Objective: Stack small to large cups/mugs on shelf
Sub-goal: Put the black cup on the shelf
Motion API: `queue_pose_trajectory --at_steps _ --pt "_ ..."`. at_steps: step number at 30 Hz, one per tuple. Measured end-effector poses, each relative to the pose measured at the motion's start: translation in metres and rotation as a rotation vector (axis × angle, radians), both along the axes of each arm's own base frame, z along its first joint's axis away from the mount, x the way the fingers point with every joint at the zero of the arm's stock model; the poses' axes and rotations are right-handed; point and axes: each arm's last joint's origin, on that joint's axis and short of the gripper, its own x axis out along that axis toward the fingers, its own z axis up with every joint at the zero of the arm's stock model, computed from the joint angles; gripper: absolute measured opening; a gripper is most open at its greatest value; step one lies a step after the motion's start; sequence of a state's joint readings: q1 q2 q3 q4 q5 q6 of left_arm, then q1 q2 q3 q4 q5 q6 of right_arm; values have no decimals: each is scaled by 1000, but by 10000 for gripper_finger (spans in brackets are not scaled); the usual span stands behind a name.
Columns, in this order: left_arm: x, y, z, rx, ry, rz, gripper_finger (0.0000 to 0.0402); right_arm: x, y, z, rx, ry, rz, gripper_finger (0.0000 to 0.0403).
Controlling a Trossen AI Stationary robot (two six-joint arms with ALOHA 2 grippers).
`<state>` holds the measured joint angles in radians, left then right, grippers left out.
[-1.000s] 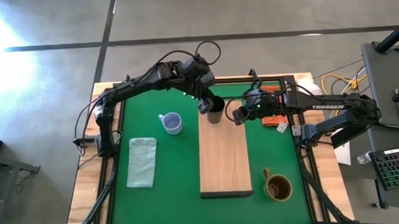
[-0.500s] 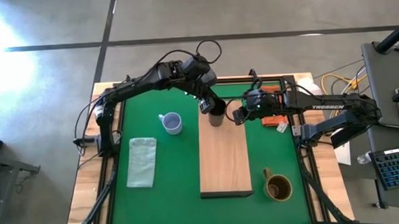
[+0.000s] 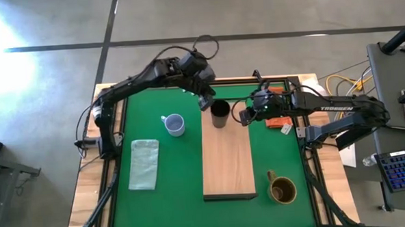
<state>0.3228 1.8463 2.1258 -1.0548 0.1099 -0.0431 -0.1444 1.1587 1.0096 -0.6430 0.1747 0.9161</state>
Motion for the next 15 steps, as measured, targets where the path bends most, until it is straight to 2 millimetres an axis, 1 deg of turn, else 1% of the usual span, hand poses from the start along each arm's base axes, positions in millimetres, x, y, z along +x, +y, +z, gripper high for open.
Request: queue_pose_trajectory --at_steps 2,5,9,13,15 --pt "-9 -1 -1 15 76 31 8 -3 0 3 -10 -7 -11 9" --pt "-16 -3 -10 -12 178 30 8 -6 -2 5 -16 -17 -24 9" --pt "-13 -13 -26 -39 215 -12 8 -9 -7 7 -24 -21 -41 9" --pt "-2 -21 -46 -80 205 -57 8 -10 -11 7 -25 -19 -58 9" --pt "4 -23 -53 -102 171 -67 8 -10 -11 6 -25 -16 -59 9"
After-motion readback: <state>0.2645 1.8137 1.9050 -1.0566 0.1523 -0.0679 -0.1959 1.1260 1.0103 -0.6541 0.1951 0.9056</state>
